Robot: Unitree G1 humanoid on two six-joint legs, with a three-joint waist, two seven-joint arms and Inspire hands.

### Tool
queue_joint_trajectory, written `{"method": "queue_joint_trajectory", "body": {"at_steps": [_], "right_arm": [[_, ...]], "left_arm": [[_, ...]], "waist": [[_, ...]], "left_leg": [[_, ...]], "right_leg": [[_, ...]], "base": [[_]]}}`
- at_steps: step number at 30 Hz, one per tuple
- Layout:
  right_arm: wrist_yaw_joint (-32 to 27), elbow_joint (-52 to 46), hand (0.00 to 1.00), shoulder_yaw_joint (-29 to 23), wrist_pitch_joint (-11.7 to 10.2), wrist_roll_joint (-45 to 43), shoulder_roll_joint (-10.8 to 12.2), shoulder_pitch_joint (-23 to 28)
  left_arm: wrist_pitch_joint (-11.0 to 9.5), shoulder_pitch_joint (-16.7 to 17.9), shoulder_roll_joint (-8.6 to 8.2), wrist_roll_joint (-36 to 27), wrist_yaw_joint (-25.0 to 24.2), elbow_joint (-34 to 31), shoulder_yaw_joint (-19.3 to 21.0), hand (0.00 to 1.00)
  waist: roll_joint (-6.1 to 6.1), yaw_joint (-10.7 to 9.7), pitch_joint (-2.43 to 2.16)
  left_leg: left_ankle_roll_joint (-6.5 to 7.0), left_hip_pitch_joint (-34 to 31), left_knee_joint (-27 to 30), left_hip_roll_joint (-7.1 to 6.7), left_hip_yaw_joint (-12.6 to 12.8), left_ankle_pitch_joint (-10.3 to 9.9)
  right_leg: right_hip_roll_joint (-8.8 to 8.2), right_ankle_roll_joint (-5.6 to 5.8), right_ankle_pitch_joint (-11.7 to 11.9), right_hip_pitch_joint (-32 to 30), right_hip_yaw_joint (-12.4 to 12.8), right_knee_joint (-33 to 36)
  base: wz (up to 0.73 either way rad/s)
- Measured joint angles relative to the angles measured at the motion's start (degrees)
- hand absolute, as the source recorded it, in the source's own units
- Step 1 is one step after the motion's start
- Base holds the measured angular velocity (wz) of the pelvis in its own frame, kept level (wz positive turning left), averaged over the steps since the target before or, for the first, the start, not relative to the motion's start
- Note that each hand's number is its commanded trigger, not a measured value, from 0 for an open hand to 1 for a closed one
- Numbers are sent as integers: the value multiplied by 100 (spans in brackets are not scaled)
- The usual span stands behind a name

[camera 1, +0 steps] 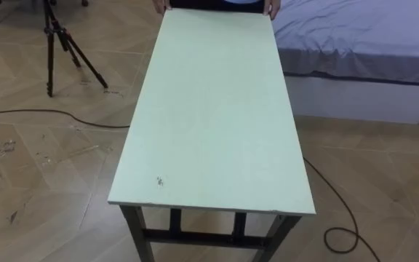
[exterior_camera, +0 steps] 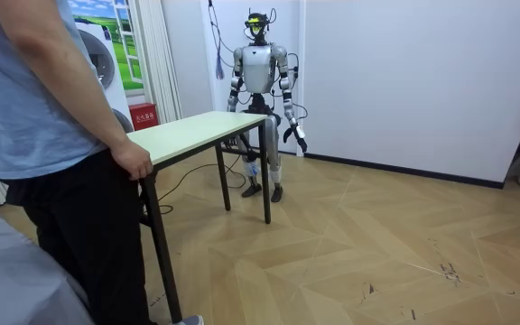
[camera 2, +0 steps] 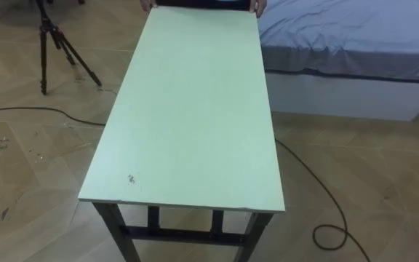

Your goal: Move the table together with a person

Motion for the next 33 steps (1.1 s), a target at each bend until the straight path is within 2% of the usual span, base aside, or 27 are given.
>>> {"method": "queue_joint_trajectory", "body": {"at_steps": [12, 17, 19, 23, 26, 28, 30, 31, 33], "right_arm": [[9, 12, 0, 13, -46, -3, 0, -10], [131, 47, 0, 4, -31, 33, -4, -26], [138, 44, 0, 3, 20, 107, -12, -66], [270, 28, 0, 8, 139, 395, -33, -116], [322, -285, 0, 17, 154, 477, -61, 13], [358, -524, 0, 15, 164, 504, -109, 106], [358, -864, 0, 16, 176, 658, -160, 238], [372, -1056, 0, 17, 177, 772, -193, 292], [441, -1451, 0, 75, 181, 1140, -217, 402]], "left_arm": [[-25, -155, -3, -159, -50, 135, -71, 0], [-21, -208, 7, -1398, -533, 234, -275, 0], [-13, -236, 77, -1898, -769, 227, -312, 0], [-48, -266, 225, -3059, -1367, 214, -491, 0], [-167, -270, 279, -3839, -1678, 209, -826, 0], [-229, -278, 277, -4247, -1839, 172, -920, 0], [-241, -277, 282, -4543, -1962, -86, -945, 0], [-245, -278, 285, -4781, -2064, -312, -1063, 0], [-257, -271, 288, -5151, -2222, -751, -1352, 0]], "waist": [[-28, -9, 16], [-5, -16, 1], [21, -11, -14], [57, -11, -6], [115, -34, 20], [142, -36, 20], [134, -44, 28], [147, -49, 42], [162, -40, 41]], "left_leg": [[0, -12, -3, 2, -15, 0], [0, -32, 10, 3, -8, 0], [0, -70, 16, 3, -14, 0], [1, -172, 62, 1, -3, 0], [4, -209, 82, 1, -17, -2], [5, -238, 81, 4, -3, -3], [5, -292, 98, 6, -6, -3], [4, -309, 105, 5, -6, -2], [5, -305, 105, 4, 3, -2]], "right_leg": [[0, 1, -1, -5, -5, -1], [-5, 1, -1, -17, -14, 4], [-8, 1, -1, -51, -26, 7], [-15, 1, 0, -137, -18, 17], [-16, 0, 0, -157, -17, 18], [-17, 0, 0, -194, -20, 25], [-23, 0, 0, -237, -33, 31], [-31, 0, 0, -253, -57, 43], [-42, 0, 0, -269, -99, 84]], "base": [[0], [1], [2], [0], [0], [0], [0], [0], [0]]}}
